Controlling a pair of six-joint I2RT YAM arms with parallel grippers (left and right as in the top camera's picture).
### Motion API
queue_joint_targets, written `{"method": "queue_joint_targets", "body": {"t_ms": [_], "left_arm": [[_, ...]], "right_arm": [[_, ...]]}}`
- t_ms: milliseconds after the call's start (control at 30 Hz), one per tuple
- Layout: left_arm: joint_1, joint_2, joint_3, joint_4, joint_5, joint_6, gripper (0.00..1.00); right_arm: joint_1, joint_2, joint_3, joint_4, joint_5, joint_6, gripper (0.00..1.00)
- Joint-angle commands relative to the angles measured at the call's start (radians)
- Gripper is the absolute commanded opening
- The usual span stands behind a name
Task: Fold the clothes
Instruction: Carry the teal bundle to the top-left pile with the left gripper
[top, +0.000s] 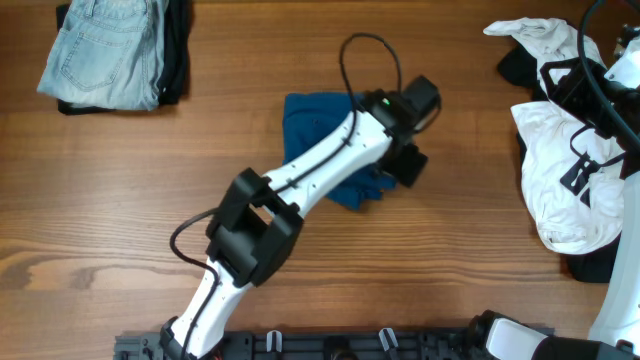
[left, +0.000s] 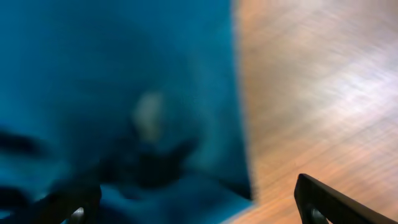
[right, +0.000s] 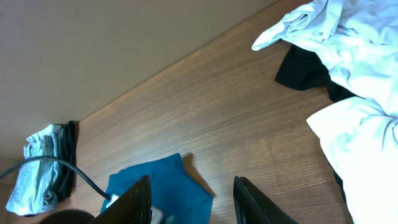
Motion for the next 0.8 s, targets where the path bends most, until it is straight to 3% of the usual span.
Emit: {"method": "queue_joint_targets", "body": {"t_ms": [0,367,533,633,667,700,767], "left_arm": [[0.038,-0.02,0.021,0.046,-0.117,0.006,1.0],[-0.005,0.138,0.02,0.089,-0.121,0.032,1.0],[-0.003,0.199,0.014,0.055,-0.275,0.032,1.0],[-0.002,0.233,0.012,0.047,-0.375,0.036,0.8],[0.0,0.245,0.011,0.038,-0.387,0.055,0.65],[0.0,0.259,0.007,0.032,-0.387,0.087,0.41],[-0.001,0.268,-0.008,0.029,-0.367,0.087,0.27]], "right_arm": [[-0.003,0.0,-0.004,0.003,0.018,-0.02,0.43],[-0.003,0.0,-0.004,0.003,0.018,-0.02,0.43],[-0.003,0.0,-0.004,0.003,0.018,-0.02,0.43],[-0.003,0.0,-0.004,0.003,0.018,-0.02,0.43],[-0.003,0.0,-0.004,0.003,0.018,-0.021,0.43],[-0.003,0.0,-0.004,0.003,0.019,-0.021,0.43],[-0.003,0.0,-0.004,0.003,0.019,-0.022,0.43]]}}
